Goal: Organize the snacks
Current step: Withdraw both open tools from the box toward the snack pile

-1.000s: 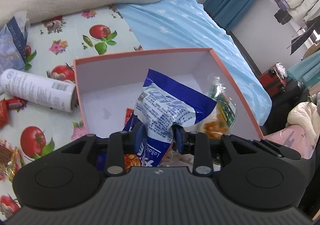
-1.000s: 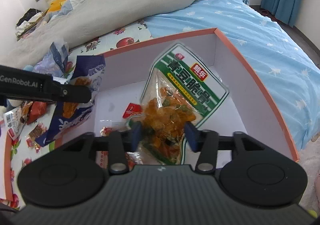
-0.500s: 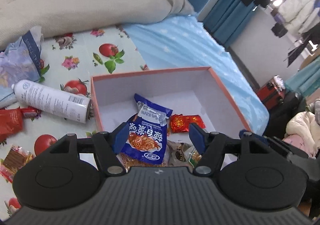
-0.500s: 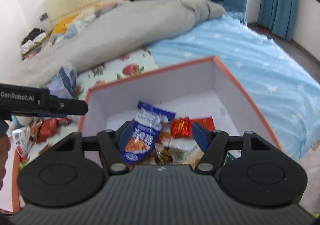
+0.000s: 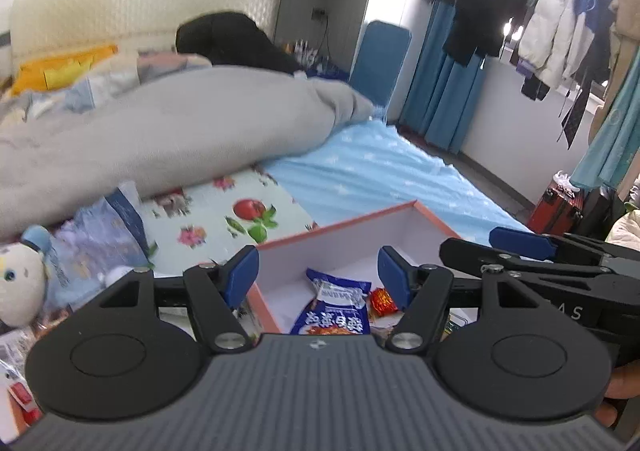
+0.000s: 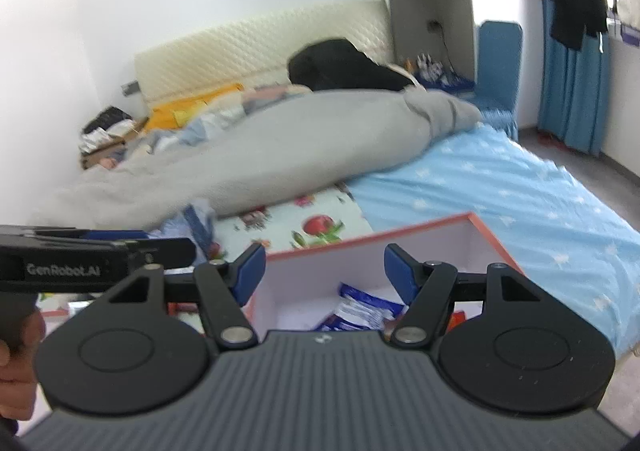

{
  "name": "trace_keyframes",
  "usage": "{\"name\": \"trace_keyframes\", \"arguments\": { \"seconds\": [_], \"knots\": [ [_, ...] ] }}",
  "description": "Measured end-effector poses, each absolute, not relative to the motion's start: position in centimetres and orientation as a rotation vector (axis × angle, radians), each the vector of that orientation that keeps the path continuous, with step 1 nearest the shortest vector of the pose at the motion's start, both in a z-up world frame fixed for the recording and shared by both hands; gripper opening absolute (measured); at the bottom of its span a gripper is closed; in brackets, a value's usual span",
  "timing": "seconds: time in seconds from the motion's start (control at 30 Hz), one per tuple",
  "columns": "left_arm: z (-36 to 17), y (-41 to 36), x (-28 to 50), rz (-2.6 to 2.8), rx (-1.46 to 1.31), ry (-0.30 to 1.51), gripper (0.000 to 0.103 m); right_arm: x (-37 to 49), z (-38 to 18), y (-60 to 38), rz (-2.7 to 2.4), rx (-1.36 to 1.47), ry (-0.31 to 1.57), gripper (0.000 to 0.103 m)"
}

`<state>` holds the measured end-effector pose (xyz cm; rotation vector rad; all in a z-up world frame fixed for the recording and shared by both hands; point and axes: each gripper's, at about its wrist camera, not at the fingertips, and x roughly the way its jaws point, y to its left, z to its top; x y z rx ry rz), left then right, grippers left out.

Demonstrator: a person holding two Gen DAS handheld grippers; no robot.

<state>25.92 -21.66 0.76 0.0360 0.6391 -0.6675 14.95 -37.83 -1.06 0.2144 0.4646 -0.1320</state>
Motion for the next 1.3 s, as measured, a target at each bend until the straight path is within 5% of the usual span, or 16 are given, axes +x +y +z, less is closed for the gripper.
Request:
{"name": "trace_keyframes", "arguments": {
  "seconds": [0.5, 1.3],
  "knots": [
    [1.1, -12.4, 21.9, -0.565, -0.035, 0.534, 0.071, 12.8, -1.0, -30.7, -0.037, 0.185, 0.396, 0.068],
    [-6.9, -2.7, 18.1, -0.379, -0.047, 0.610, 0.071, 11.7, -7.0, -22.0, 0.121, 0.187, 0.501, 0.068]
  ]
}}
